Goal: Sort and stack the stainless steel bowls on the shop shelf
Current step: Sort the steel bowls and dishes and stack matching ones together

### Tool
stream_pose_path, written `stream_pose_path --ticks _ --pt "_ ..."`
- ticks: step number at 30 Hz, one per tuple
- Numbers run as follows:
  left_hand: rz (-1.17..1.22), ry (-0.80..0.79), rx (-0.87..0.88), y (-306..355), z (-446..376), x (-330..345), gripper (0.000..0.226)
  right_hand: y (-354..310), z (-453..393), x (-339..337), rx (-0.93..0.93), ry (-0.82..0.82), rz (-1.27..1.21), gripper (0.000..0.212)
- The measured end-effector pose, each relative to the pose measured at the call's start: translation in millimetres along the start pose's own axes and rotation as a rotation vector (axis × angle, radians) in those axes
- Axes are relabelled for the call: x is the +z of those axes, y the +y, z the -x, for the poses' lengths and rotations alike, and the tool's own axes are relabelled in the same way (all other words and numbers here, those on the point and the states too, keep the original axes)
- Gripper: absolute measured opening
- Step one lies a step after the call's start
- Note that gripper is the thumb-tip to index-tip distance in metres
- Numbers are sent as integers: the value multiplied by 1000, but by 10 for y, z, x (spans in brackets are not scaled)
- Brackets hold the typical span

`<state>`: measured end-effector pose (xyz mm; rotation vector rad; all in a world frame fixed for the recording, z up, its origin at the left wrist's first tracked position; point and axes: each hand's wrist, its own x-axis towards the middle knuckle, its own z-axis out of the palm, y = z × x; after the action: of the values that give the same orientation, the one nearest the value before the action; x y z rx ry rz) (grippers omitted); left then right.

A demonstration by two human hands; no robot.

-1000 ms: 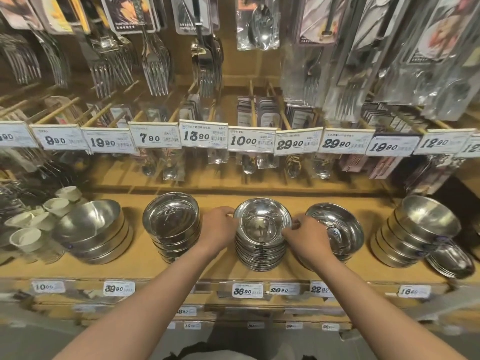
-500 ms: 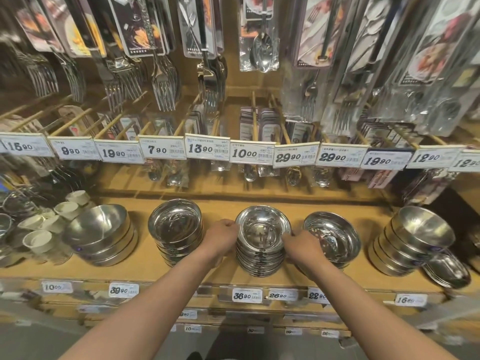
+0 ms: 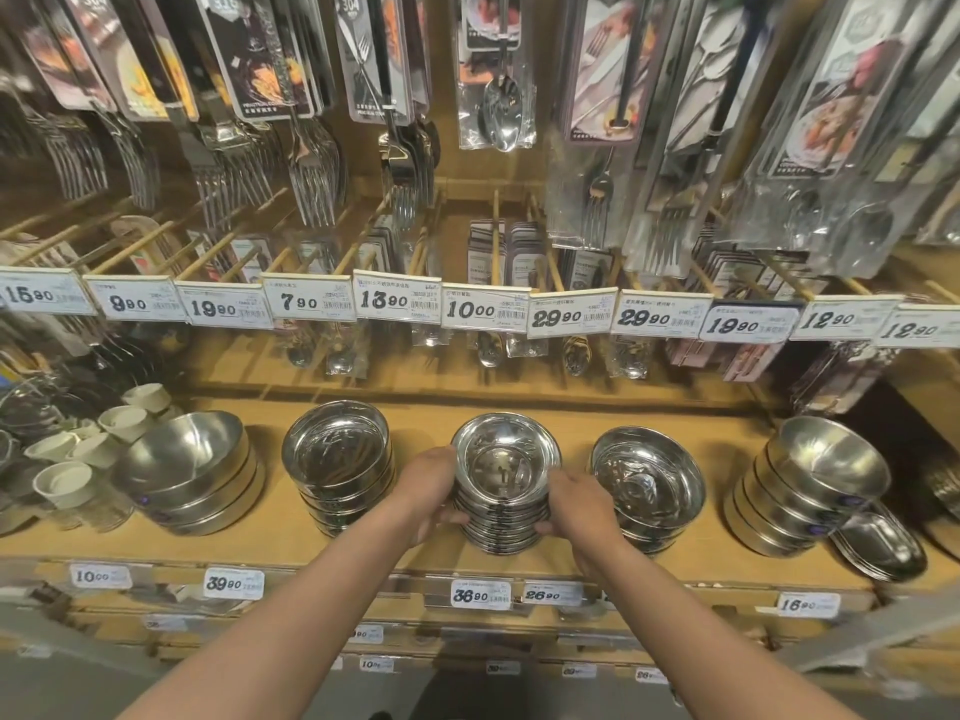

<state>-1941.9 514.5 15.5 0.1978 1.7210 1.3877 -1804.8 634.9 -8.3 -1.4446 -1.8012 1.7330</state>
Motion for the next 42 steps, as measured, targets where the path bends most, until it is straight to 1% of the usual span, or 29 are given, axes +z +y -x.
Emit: stream_pose_path --ticks 6,11,16,21,27,32,36,38,40,42 --pt "-46 54 -22 -2 -13 -94 29 -18 27 117 -25 -31 -68 20" --pt "-49 72 -12 -10 2 -103 29 -6 15 134 -11 -50 -120 22" --pt "-33 64 7 -48 30 -109 30 45 19 127 -67 -34 -108 21" --pt "-48 83 18 -27 66 -84 28 15 53 128 -80 -46 -89 18" --pt "-45 45 10 -14 103 -110 25 -21 111 91 -125 -98 -67 28" --pt "-33 33 2 -15 126 -122 28 -13 125 77 -122 -121 -44 24" --pt "-31 -16 13 -27 178 -142 32 7 109 91 -124 -109 -10 18" --pt "-30 -38 6 -26 212 -149 33 8 127 82 -122 -112 -18 23" --pt "-30 -52 -12 -31 230 -151 33 -13 153 81 -71 -146 -65 34" --pt "-15 -60 -18 -31 261 -143 33 -58 175 93 -2 -193 -99 38"
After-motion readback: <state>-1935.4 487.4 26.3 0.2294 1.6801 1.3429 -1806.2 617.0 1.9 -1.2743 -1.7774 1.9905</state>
